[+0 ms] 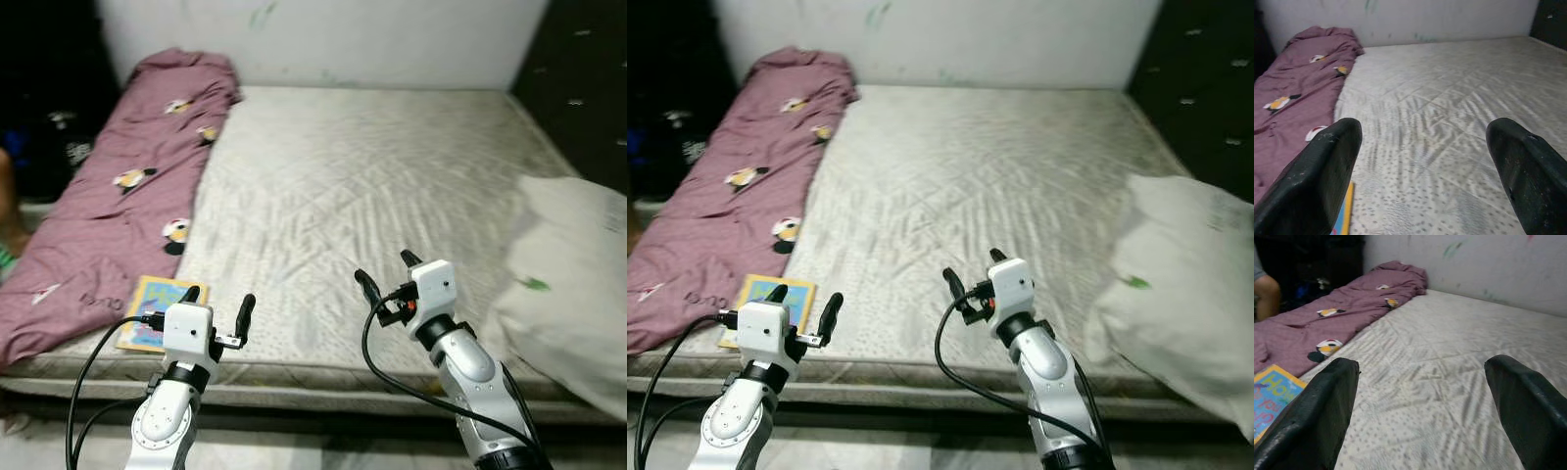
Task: Clean up the room
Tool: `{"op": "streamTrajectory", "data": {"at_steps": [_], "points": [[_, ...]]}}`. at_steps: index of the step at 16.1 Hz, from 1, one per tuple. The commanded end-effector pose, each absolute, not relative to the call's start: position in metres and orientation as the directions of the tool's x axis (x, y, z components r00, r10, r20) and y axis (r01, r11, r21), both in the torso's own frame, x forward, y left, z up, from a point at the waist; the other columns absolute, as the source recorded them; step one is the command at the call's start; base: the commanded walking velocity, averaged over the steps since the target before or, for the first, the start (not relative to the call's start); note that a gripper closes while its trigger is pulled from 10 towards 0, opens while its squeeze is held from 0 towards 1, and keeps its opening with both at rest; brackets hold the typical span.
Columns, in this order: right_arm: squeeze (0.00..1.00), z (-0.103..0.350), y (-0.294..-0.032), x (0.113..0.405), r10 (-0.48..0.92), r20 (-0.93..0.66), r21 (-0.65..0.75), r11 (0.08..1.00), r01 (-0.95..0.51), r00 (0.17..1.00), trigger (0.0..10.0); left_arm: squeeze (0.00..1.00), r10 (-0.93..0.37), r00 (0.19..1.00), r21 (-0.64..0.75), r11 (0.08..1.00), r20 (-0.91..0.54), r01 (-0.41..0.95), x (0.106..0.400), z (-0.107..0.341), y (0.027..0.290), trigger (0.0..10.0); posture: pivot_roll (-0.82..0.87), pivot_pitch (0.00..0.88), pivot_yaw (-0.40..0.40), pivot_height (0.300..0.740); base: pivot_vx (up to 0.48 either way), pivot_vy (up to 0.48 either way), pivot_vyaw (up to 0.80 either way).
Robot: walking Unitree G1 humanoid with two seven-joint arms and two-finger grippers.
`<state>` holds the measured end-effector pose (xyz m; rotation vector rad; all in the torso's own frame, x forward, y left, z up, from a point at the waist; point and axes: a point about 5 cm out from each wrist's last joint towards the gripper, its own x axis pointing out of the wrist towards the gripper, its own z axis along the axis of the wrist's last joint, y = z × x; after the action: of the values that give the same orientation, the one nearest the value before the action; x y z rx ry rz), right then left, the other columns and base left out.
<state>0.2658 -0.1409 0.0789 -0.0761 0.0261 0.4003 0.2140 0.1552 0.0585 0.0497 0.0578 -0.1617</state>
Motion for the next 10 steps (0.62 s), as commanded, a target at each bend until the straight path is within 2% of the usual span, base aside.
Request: {"op": "streamTrajectory", "data": {"at_steps": [1,2,6,8,9,10], "points": [[0.0,0.08,-0.141,0.266,0.387,-0.034,-0.076,0.918,-0.389,0.921,10.0,0.0,-0.154,0.986,0.041,0.987,-0.062,0.157,0.214,0.059,0.158,10.0,0.01,0.0,0.007,0.74,0.307,0.0,0.0],[0.0,0.08,-0.141,0.266,0.384,-0.034,-0.077,0.92,-0.385,0.923,10.0,0.0,-0.152,0.986,0.042,0.987,-0.066,0.155,0.214,0.058,0.158,10.0,0.01,0.0,0.007,0.74,0.255,0.0,0.0],[0.0,0.08,-0.142,0.266,0.372,-0.031,-0.076,0.924,-0.374,0.928,10.0,0.0,-0.124,0.988,0.042,0.991,-0.093,0.128,0.215,0.055,0.159,10.0,0.01,0.0,0.009,0.74,0.0,0.0,0.0],[0.0,0.083,-0.148,0.267,0.324,-0.013,-0.076,0.943,-0.324,0.946,10.0,0.0,-0.107,0.991,0.052,0.992,-0.085,0.112,0.215,0.056,0.161,10.0,0.01,0.0,0.009,0.74,0.0,0.0,0.0],[0.0,0.084,-0.152,0.268,0.296,-0.003,-0.075,0.952,-0.296,0.955,10.0,0.0,-0.1,0.992,0.057,0.993,-0.082,0.105,0.216,0.056,0.162,10.0,0.01,0.0,0.008,0.74,0.0,0.0,0.0],[0.0,0.086,-0.172,0.267,0.139,0.017,-0.024,0.99,-0.139,0.99,10.0,0.0,-0.047,0.997,0.063,0.997,-0.065,0.051,0.218,0.058,0.165,10.0,0.0,0.0,0.012,0.74,0.0,0.0,0.0]]}}
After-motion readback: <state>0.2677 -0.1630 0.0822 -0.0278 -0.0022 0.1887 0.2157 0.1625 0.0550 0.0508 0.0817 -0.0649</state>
